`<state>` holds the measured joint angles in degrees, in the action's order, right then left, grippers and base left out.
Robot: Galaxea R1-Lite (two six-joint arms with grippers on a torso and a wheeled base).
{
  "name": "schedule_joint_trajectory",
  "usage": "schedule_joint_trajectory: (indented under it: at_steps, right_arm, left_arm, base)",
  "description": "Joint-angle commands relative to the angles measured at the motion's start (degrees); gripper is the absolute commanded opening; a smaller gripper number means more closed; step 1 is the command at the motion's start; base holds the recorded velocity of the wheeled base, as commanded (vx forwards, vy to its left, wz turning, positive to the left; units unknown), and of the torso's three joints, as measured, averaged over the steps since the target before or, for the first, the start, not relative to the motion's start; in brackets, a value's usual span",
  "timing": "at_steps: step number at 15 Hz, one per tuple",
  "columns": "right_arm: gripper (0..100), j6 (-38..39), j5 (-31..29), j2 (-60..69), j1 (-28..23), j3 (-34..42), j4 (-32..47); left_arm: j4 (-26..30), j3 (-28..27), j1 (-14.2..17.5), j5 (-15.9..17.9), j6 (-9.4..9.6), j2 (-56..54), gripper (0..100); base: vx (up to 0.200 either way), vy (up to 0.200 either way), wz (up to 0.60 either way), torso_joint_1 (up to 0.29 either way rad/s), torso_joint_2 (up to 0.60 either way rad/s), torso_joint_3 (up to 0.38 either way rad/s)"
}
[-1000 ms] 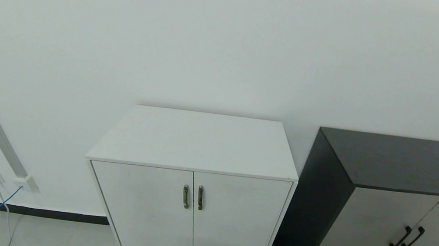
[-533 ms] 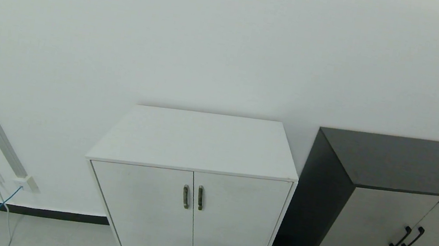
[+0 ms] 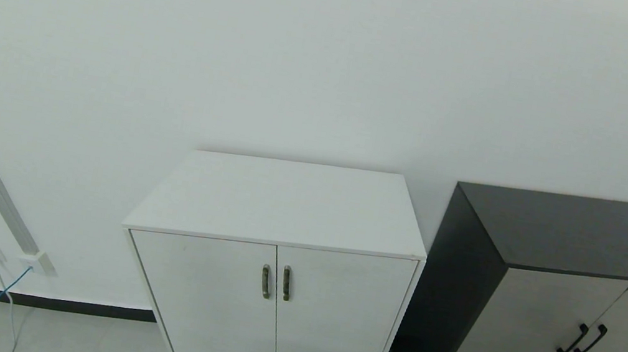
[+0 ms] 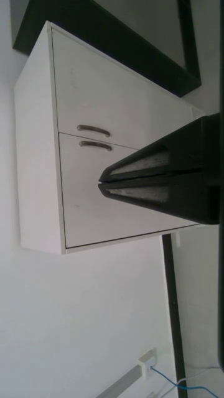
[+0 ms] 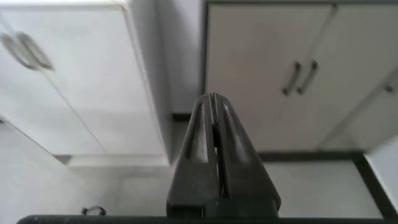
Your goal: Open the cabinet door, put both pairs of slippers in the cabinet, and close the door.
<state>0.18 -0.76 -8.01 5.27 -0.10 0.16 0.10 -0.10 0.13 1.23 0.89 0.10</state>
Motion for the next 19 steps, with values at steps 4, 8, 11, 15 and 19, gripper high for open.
schedule_joint_trajectory:
  at_steps: [4, 8, 11, 15, 19]
  right_arm:
    - [0, 1.0, -1.9, 2.3, -0.3, -0.2, 0.0]
    - [0, 0.2, -1.8, 5.2, -4.7, -0.1, 0.1]
    - [0, 0.4, -1.7, 7.9, -5.1, -0.1, 0.0]
    - [0, 2.2, 1.4, 7.8, -5.1, -0.1, -0.1]
    - [0, 2.2, 1.5, 7.8, -5.0, -0.1, 0.0]
  left_arm:
    - [0.0, 0.0, 0.0, 0.0, -0.01, 0.0, 0]
    - [0.0, 0.0, 0.0, 0.0, -0.01, 0.0, 0]
    - [0.0, 0.0, 0.0, 0.0, -0.10, 0.0, 0]
    - [0.0, 0.0, 0.0, 0.0, -0.10, 0.0, 0]
    - [0.0, 0.0, 0.0, 0.0, -0.10, 0.0, 0]
  base:
    - [0.000, 0.000, 0.00, 0.000, 0.00, 0.000]
    - [0.000, 0.000, 0.00, 0.000, 0.00, 0.000]
    - [0.000, 0.000, 0.00, 0.000, 0.00, 0.000]
    - [0.000, 0.000, 0.00, 0.000, 0.00, 0.000]
    - [0.000, 0.000, 0.00, 0.000, 0.00, 0.000]
